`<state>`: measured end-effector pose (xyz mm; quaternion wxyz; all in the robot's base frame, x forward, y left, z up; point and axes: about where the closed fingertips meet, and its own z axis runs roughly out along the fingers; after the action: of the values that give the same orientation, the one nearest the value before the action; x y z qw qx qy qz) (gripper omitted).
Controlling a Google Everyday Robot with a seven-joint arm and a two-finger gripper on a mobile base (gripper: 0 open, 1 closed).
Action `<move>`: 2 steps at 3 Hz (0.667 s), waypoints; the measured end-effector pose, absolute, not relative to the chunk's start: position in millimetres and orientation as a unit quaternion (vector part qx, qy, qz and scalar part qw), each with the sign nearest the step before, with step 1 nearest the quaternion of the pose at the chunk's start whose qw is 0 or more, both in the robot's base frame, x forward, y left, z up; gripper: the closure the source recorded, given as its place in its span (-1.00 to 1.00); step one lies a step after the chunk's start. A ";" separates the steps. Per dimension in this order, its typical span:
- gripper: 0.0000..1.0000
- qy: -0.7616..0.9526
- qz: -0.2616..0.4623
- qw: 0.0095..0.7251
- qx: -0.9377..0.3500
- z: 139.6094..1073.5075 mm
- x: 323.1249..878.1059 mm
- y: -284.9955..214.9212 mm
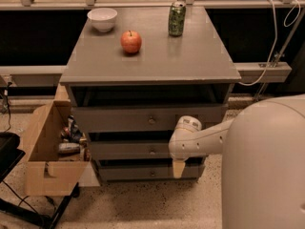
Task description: Open middle drawer
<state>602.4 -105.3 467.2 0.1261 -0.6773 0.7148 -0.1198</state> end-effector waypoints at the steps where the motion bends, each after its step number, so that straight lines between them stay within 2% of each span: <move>1: -1.00 0.717 -0.110 0.133 -0.675 441.2 620.5 -107.3; 2: -1.00 0.718 -0.107 0.142 -0.672 424.2 633.8 -106.9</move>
Offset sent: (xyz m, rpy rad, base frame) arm 0.0499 -0.0016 -0.0619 0.0658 -0.0216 -0.0086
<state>633.8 -106.9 424.2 0.1423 -0.6724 0.7184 -0.1069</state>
